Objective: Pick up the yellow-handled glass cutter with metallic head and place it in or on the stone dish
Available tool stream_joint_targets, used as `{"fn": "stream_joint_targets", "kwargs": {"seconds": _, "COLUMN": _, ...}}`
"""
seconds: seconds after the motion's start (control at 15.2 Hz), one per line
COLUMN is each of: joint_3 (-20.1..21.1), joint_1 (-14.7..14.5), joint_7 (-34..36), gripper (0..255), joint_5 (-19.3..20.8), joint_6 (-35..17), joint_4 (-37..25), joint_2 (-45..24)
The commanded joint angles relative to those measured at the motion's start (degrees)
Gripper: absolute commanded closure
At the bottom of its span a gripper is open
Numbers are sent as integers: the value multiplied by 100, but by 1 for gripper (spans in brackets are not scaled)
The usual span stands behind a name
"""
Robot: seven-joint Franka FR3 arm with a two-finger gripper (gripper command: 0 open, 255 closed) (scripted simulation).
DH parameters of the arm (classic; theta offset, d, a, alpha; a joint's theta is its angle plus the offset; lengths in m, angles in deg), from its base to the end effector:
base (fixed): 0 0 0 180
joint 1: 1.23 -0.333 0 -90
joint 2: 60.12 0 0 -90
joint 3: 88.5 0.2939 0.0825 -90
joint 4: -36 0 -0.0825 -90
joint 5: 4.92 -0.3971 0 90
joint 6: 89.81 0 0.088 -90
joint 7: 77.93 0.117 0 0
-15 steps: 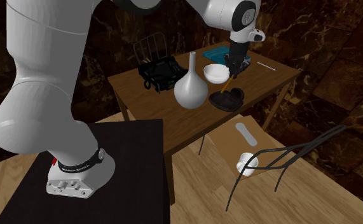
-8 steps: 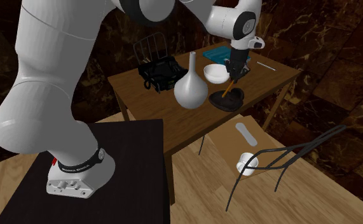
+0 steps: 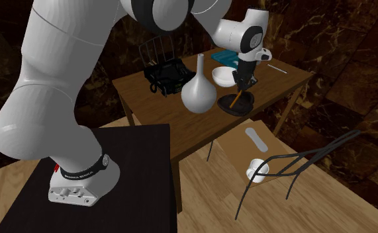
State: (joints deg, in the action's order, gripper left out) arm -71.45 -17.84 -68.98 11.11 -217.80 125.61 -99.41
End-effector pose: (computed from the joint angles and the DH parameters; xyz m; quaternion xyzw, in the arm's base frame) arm 0.6017 0.3589 0.2212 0.9640 0.2651 0.0161 0.0127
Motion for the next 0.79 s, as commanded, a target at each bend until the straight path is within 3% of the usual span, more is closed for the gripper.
{"fn": "stream_joint_targets", "kwargs": {"seconds": 0.0, "joint_3": -25, "joint_1": -16, "joint_7": 18, "gripper": 255, "joint_5": 31, "joint_6": -95, "joint_4": -6, "joint_2": -100}}
{"fn": "stream_joint_targets", "kwargs": {"seconds": 0.53, "joint_3": -25, "joint_1": -16, "joint_7": 18, "gripper": 255, "joint_5": 31, "joint_6": -95, "joint_4": -6, "joint_2": -100}}
{"fn": "stream_joint_targets", "kwargs": {"seconds": 0.59, "joint_3": -25, "joint_1": -16, "joint_7": 18, "gripper": 0, "joint_5": 31, "joint_6": -95, "joint_4": -6, "joint_2": -100}}
{"fn": "stream_joint_targets", "kwargs": {"seconds": 0.73, "joint_3": -25, "joint_1": -16, "joint_7": 18, "gripper": 0, "joint_5": 31, "joint_6": -95, "joint_4": -6, "joint_2": -100}}
